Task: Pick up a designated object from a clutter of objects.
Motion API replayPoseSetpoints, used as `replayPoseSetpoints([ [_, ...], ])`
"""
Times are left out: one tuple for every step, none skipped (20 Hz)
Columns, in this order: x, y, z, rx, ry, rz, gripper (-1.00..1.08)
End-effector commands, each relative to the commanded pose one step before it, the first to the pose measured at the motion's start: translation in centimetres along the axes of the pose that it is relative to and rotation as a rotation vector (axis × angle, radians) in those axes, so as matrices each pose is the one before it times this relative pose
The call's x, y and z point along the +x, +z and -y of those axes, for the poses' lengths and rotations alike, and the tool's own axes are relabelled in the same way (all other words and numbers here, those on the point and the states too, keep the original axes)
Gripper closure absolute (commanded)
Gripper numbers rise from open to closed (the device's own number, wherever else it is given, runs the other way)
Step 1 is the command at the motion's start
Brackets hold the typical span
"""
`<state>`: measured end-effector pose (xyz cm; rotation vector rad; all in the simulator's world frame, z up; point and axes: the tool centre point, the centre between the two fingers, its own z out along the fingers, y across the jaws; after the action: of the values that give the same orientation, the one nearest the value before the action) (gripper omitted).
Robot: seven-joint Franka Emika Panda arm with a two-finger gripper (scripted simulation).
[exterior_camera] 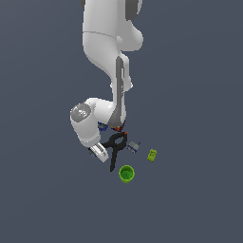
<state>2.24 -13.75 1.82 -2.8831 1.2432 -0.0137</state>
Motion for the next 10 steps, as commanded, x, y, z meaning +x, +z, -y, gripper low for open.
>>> replayPoseSetpoints([
  [0.025,-0.004,-0.049,-0.00036,0.00098,-0.00028,1.08],
  [-0.046,-0.061,0.018,0.00000,0.00000,0.00000,1.08],
  [-0.076,-0.102,0.030,0.00000,0.00000,0.00000,1.08],
  [-0.107,-0.143,0.042,0.00000,0.00000,0.00000,1.08],
  [-0.138,-0.184,0.054,0.00000,0.00000,0.00000,1.08],
  [-0.168,-0.225,0.067,0.00000,0.00000,0.00000,1.08],
  [-0.199,-0.266,0.079,0.00000,0.00000,0.00000,1.08],
  [-0.230,-0.307,0.091,0.00000,0.00000,0.00000,1.08],
  [-0.261,-0.349,0.103,0.00000,0.00000,0.00000,1.08],
  [-0.292,-0.360,0.118,0.00006,-0.00006,0.00069,1.08],
])
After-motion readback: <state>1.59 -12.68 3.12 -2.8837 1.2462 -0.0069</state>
